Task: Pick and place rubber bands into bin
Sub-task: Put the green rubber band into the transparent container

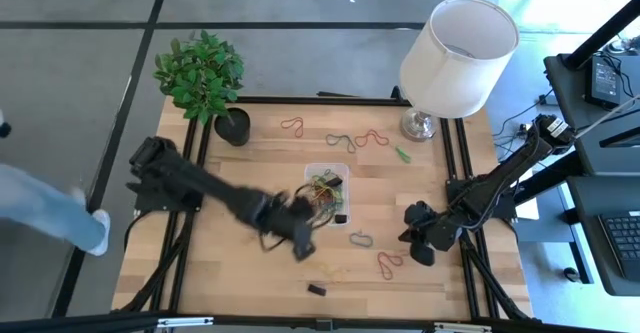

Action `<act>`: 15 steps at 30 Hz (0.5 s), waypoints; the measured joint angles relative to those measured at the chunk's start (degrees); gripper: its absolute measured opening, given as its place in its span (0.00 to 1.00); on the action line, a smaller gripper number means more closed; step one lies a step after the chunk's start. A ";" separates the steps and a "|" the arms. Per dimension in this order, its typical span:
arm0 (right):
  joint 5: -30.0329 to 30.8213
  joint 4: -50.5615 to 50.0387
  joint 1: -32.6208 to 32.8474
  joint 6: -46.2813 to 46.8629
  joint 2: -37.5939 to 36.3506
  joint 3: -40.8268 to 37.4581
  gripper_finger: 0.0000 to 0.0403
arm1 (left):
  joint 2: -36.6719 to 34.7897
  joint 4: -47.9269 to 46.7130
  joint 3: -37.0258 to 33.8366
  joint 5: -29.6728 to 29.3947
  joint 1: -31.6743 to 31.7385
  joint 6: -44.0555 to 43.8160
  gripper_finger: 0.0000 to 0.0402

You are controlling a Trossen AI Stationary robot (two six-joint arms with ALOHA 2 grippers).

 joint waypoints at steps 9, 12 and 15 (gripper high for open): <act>0.76 0.00 0.00 4.85 0.02 0.00 0.00 | 2.71 6.27 4.73 7.81 16.51 30.93 0.01; 1.66 -0.02 0.00 4.88 0.02 0.00 0.00 | 4.77 6.20 4.73 10.43 18.82 35.11 0.01; 4.26 -0.05 0.00 4.87 0.02 0.00 0.00 | 6.85 6.30 4.73 11.78 20.23 37.47 0.01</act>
